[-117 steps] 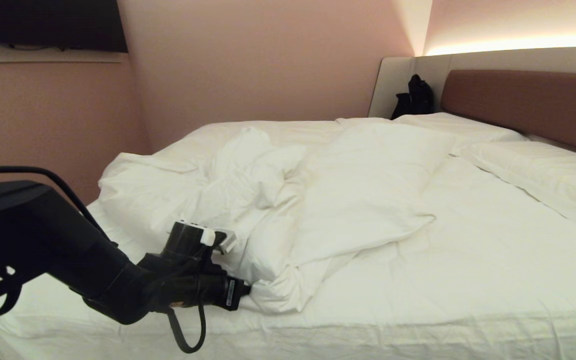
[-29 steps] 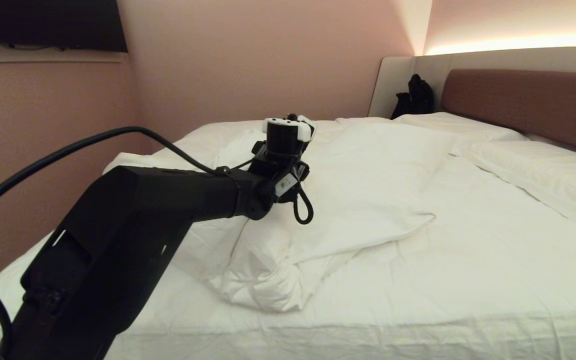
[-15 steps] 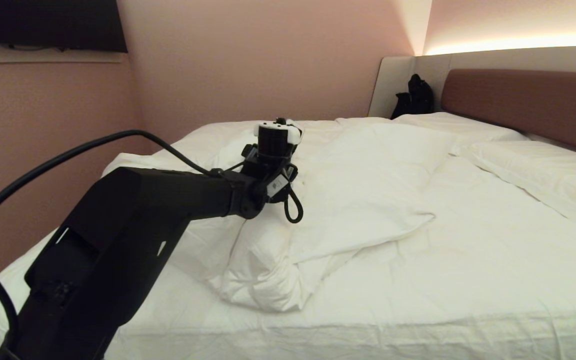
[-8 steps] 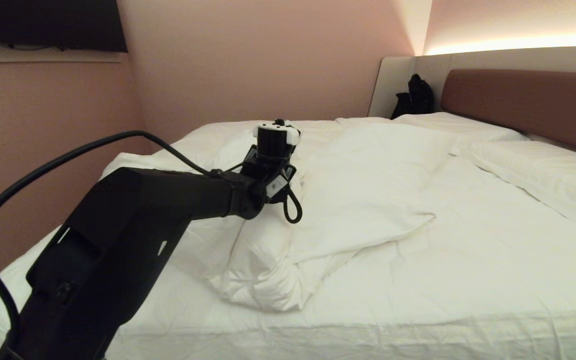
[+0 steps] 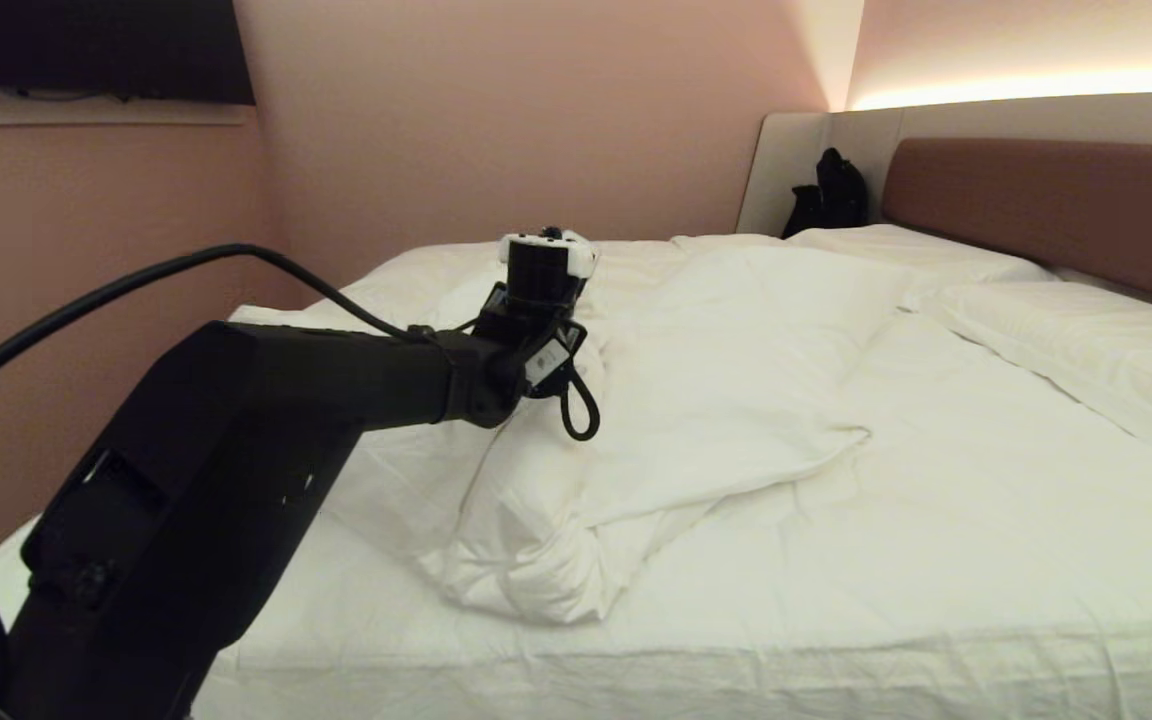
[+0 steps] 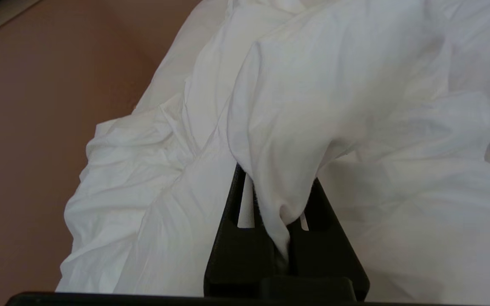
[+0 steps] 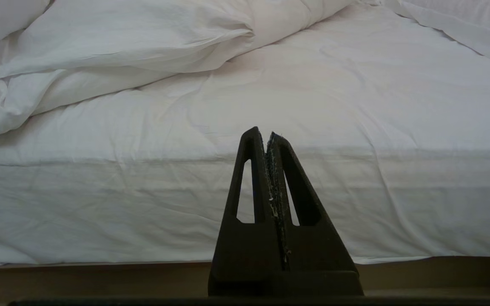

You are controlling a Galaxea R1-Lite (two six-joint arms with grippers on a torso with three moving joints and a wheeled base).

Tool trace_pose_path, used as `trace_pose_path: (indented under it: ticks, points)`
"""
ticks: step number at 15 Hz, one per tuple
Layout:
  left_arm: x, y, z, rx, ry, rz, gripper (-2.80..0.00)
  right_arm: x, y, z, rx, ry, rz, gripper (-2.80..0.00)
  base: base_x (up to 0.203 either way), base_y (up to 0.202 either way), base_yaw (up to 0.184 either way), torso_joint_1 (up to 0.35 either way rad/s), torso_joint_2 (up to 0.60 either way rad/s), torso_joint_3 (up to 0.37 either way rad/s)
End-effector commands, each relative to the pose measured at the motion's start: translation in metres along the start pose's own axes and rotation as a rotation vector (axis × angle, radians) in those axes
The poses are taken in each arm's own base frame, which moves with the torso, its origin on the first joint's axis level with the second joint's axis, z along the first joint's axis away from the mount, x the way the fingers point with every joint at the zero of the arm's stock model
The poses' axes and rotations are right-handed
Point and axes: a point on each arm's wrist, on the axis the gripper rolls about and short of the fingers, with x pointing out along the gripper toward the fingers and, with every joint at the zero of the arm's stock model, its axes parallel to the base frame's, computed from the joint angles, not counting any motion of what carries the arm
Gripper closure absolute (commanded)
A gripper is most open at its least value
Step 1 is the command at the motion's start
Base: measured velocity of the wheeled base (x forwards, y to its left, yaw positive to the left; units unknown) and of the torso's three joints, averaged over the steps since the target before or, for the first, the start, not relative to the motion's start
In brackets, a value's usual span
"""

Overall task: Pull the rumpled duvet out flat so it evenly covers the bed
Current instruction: Flatten the corners of the folded blanket

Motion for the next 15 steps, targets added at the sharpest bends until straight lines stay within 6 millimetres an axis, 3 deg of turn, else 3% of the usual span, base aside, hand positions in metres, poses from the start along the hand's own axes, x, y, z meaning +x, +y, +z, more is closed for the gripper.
trace_pose_path:
  ticks: [1, 5, 9, 15]
  points:
    - [-0.01, 0.015, 0.012, -0.027, 0.006, 0.005, 0.0, 0.0, 0.0, 0.0, -0.001, 0.001, 0.0, 0.0, 0.0, 0.0, 0.0, 0.0, 0.0, 0.0]
    - [-0.037, 0.043, 0.027, -0.055, 0.066, -0.017, 0.0, 0.0, 0.0, 0.0, -0.001, 0.001, -0.001, 0.0, 0.0, 0.0, 0.0, 0.0, 0.0, 0.0]
    - [-0.071, 0.072, 0.025, -0.011, 0.135, -0.034, 0.0, 0.0, 0.0, 0.0, -0.001, 0.001, 0.001, 0.0, 0.0, 0.0, 0.0, 0.0, 0.0, 0.0]
    - [-0.112, 0.12, 0.002, 0.041, 0.24, -0.012, 0.0, 0.0, 0.0, 0.0, -0.001, 0.001, -0.001, 0.0, 0.0, 0.0, 0.0, 0.0, 0.0, 0.0]
